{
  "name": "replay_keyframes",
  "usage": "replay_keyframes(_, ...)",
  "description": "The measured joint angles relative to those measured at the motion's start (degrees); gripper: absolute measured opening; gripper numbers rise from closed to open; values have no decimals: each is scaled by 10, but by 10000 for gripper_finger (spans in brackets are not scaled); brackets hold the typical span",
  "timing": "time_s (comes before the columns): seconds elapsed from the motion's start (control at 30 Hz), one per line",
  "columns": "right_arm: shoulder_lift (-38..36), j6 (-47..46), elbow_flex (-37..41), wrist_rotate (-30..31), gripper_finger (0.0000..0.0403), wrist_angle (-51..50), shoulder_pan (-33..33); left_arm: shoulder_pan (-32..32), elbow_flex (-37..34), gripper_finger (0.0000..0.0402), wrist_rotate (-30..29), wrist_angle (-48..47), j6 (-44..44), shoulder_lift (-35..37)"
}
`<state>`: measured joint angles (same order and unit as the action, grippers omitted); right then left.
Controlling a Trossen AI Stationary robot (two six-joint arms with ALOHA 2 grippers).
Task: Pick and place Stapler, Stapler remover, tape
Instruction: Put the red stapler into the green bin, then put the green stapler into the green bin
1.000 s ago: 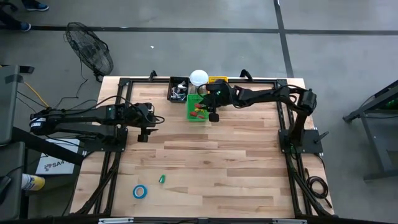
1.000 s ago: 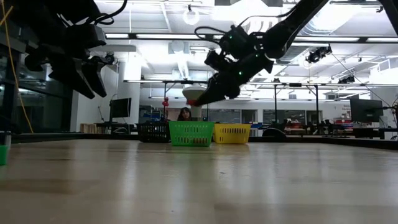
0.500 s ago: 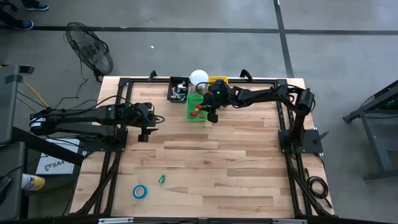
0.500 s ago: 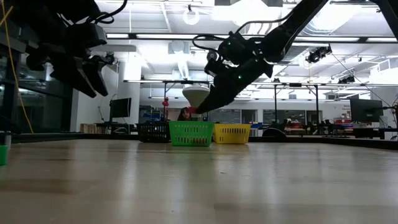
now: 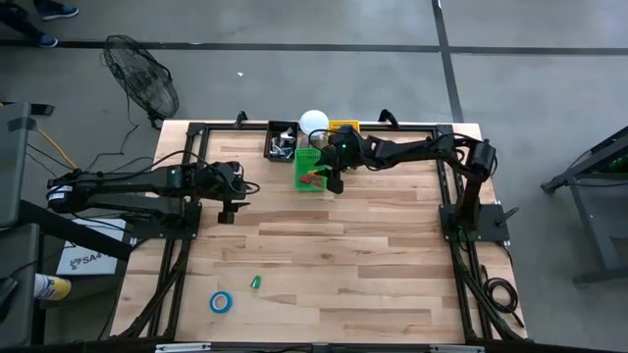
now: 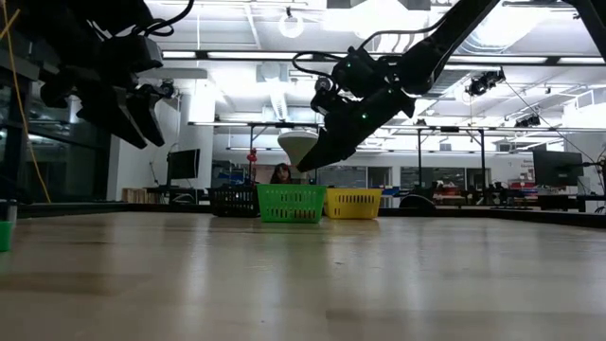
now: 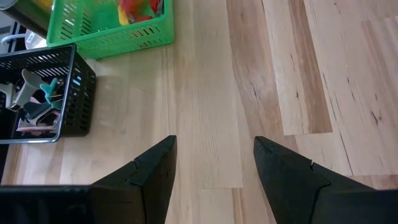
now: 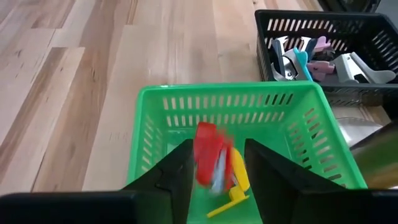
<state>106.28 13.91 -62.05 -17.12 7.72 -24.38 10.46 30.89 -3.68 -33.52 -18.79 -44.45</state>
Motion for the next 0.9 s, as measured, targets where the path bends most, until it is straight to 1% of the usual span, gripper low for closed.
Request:
replay_keyframes(0.27, 0, 7, -28, 0, 159, -24, 0, 0, 0, 209, 0, 0, 0, 0)
replay_keyframes(0.57, 0, 14, -33, 0, 161, -50, 0, 0, 0, 209, 0, 0, 7, 0)
replay_keyframes(0.9, 0, 21, -33, 0, 161, -52, 0, 0, 0, 209, -3, 0, 16, 0)
